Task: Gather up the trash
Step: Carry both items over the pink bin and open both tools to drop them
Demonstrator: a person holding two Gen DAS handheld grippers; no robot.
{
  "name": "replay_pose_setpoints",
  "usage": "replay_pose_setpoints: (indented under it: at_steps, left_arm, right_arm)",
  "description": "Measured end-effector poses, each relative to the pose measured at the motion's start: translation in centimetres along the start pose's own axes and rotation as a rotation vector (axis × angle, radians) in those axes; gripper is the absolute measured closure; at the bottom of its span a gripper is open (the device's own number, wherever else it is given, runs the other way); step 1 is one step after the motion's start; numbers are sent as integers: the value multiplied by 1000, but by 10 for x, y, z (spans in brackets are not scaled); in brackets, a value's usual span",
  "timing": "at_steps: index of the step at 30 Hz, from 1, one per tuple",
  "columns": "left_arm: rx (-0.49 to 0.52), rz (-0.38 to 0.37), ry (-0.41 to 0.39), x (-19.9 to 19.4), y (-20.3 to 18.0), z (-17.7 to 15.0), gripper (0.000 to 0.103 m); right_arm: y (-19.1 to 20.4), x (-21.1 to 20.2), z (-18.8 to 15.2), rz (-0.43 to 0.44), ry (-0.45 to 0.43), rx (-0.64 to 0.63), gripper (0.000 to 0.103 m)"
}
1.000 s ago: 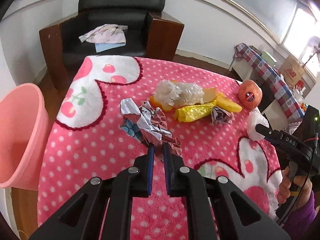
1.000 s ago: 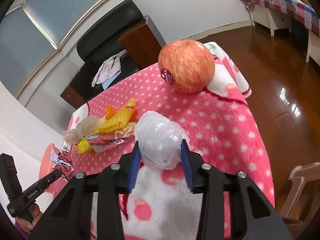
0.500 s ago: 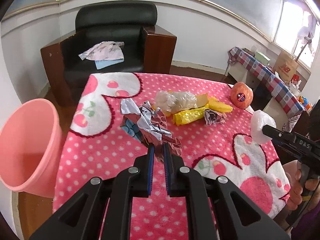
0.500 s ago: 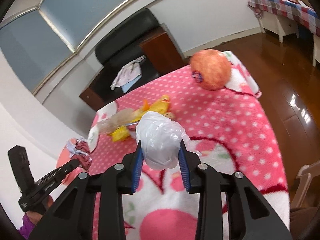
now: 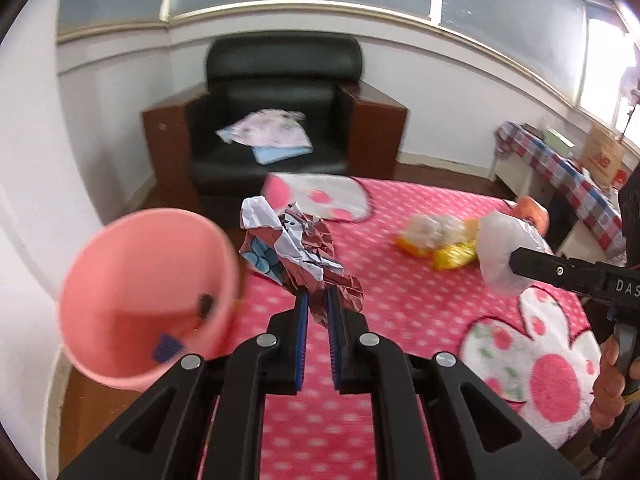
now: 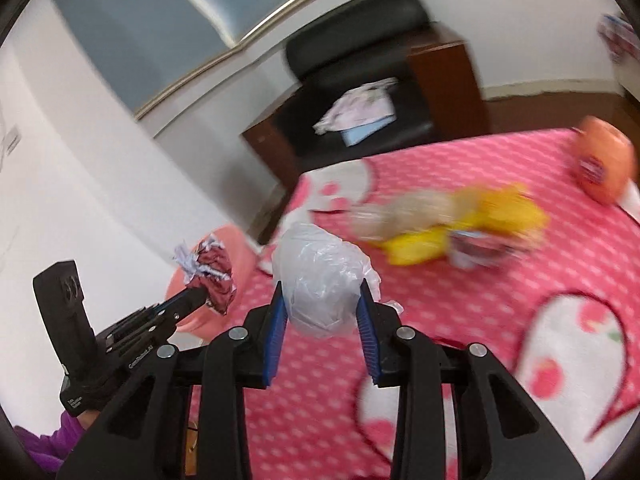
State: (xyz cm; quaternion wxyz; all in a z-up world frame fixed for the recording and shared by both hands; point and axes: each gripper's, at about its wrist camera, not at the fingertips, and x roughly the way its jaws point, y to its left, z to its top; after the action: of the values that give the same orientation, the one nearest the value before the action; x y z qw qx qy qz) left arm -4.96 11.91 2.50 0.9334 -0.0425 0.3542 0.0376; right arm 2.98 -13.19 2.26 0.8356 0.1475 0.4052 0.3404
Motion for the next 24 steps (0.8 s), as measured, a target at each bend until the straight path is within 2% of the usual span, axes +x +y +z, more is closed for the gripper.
replay_pose_setpoints:
  at_steps: [5,12,19,24]
  left_arm:
    - [-33,86,-20,-10,43,-2,94]
    - [-75,152,4,-11,90,-8,94]
    - [-79,174,42,-6,109,-17,94]
    - [-81,177,62,-1,115,-21,92]
  right_arm:
    - [52,44,13,89,57,-80,69]
    - [115,105,20,170,139,-174,69]
    - [145,153,16,199,212,-188,69]
    - [146,172,15,188,241,-157,68]
